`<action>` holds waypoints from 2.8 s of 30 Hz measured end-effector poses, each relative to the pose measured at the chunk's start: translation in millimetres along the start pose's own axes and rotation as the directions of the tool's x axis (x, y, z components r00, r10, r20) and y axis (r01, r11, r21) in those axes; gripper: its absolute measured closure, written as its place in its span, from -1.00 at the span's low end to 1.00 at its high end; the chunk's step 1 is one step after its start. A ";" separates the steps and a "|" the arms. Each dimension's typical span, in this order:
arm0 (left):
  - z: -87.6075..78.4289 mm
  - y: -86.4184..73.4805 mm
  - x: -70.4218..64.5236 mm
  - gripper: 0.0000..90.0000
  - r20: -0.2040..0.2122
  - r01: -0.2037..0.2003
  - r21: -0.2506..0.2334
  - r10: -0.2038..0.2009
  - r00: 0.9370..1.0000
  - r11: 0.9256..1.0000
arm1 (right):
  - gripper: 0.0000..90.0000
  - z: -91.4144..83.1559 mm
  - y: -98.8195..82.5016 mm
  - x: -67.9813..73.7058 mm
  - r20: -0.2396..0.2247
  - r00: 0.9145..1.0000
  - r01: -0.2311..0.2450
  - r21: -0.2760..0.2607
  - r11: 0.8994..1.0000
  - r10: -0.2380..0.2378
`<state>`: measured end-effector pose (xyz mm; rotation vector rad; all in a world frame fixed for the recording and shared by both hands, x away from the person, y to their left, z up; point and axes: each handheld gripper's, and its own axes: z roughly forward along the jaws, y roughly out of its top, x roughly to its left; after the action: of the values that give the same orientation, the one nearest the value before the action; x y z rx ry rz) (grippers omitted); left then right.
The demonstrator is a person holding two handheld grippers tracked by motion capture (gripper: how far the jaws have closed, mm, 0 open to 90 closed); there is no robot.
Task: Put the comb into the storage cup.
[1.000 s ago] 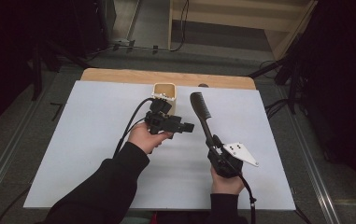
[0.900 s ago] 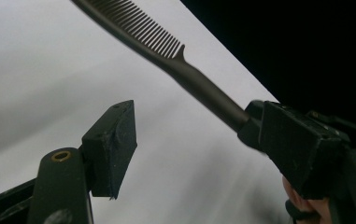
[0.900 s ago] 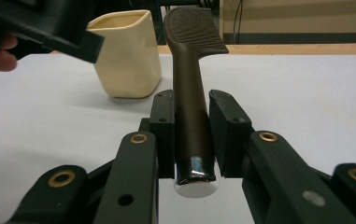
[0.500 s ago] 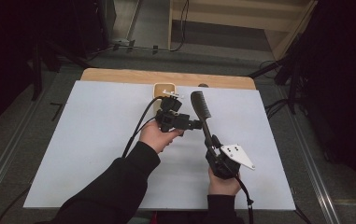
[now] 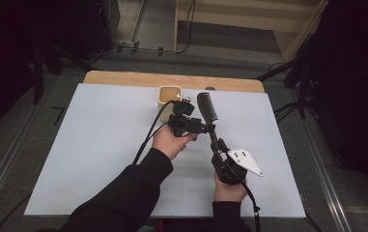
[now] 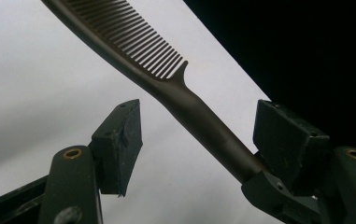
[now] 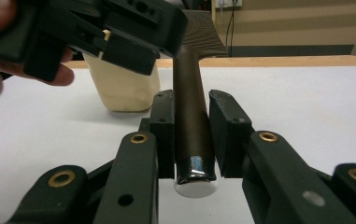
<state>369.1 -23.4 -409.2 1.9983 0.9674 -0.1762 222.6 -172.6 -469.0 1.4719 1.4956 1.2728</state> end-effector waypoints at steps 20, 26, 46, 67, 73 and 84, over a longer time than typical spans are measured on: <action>20.3 -1.5 -4.8 -0.13 0.008 0.061 0.030 -0.061 0.998 0.998 | 0.56 -0.7 2.0 2.0 0.001 1.000 -0.013 -0.025 1.000 0.013; 23.5 -1.3 -3.3 0.03 0.037 0.097 0.036 -0.098 0.995 0.995 | 0.56 -0.8 1.5 3.8 -0.005 1.000 -0.019 -0.029 0.999 0.019; 18.7 -1.4 -2.6 0.45 0.093 0.133 0.039 -0.136 0.986 0.990 | 0.56 1.5 -2.3 1.2 -0.036 0.999 -0.042 -0.019 0.999 0.041; 12.2 -0.3 3.8 0.61 0.171 0.146 0.046 -0.152 0.974 0.988 | 0.49 6.6 2.8 3.1 -0.080 0.997 -0.015 0.038 0.999 0.018; 7.3 1.0 6.7 0.61 0.147 0.133 0.036 -0.136 0.980 0.991 | 0.26 4.8 8.5 4.3 -0.111 0.994 -0.012 0.026 1.000 0.015; -2.8 2.2 13.9 0.62 0.076 0.086 0.035 -0.088 0.993 0.996 | 0.01 6.8 11.9 2.2 -0.219 0.976 0.033 0.072 0.997 -0.016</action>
<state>379.5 -14.1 -412.5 1.9648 1.0080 -0.3166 232.5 -170.6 -459.4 1.3919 1.7153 1.4138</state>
